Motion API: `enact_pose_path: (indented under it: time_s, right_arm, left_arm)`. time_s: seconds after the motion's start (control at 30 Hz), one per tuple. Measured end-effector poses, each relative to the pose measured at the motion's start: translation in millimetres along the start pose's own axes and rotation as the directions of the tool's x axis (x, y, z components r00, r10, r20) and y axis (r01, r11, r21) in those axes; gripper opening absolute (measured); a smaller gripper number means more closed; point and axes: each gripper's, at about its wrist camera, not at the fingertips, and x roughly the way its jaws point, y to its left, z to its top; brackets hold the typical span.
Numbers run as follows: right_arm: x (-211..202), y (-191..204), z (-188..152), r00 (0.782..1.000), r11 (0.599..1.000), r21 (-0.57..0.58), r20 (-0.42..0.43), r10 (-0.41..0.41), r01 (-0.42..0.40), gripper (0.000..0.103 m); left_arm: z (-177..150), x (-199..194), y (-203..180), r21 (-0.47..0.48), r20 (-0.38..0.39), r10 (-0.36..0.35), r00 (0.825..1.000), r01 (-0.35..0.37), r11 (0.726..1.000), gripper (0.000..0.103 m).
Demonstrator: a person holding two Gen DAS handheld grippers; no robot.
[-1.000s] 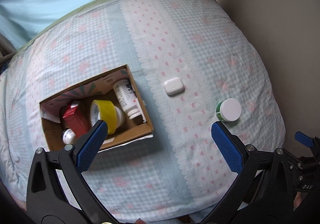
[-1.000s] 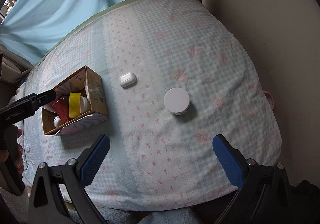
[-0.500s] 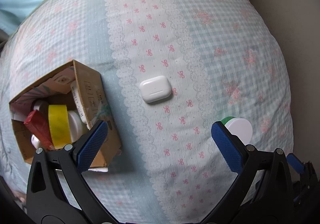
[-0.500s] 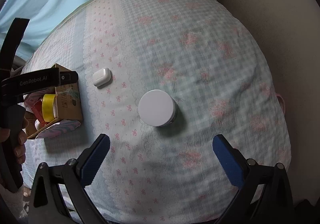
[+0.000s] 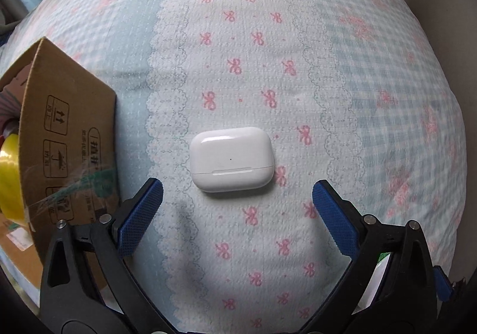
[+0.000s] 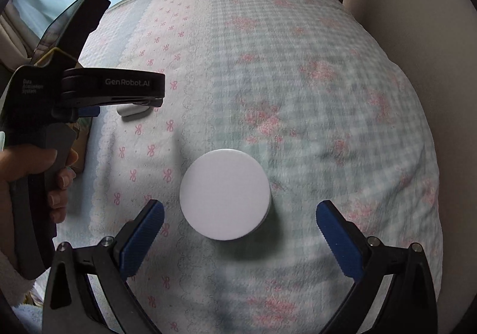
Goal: Organize rigid objects
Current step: 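Grasp the white earbud case with the left tool while the right tool grasps the green jar, then carry the earbud case and green jar over the cardboard box with both tools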
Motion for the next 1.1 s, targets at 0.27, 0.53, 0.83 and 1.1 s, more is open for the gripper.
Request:
enact_pose_path:
  time_s: [0.27, 0.53, 0.83, 1.1]
  right_arm:
    - [23.0, 2.9, 5.8, 1.000, 0.999, -0.028, -0.014, 0.019, -0.019, 0.094]
    - [35.9, 8.2, 14.9, 1.000, 0.997, -0.081, -0.030, -0.001, -0.002, 0.070]
    - [38.5, 17.7, 17.3, 0.999, 0.996, -0.090, -0.043, -0.007, 0.003, 0.069]
    - [14.6, 4.2, 16.1, 0.999, 0.998, -0.062, -0.037, -0.002, 0.000, 0.069]
  left_arm:
    - [9.3, 18.4, 5.3, -0.002, -0.005, -0.020, 1.000, 0.020, 1.000, 0.080]
    - [13.2, 17.4, 4.4, -0.040, -0.018, -0.029, 0.999, 0.029, 0.999, 0.058]
    - [15.6, 7.8, 6.6, -0.025, -0.019, -0.058, 0.998, 0.057, 0.998, 0.057]
    - [21.5, -40.5, -4.7, 0.011, 0.051, -0.100, 0.994, 0.100, 0.995, 0.057]
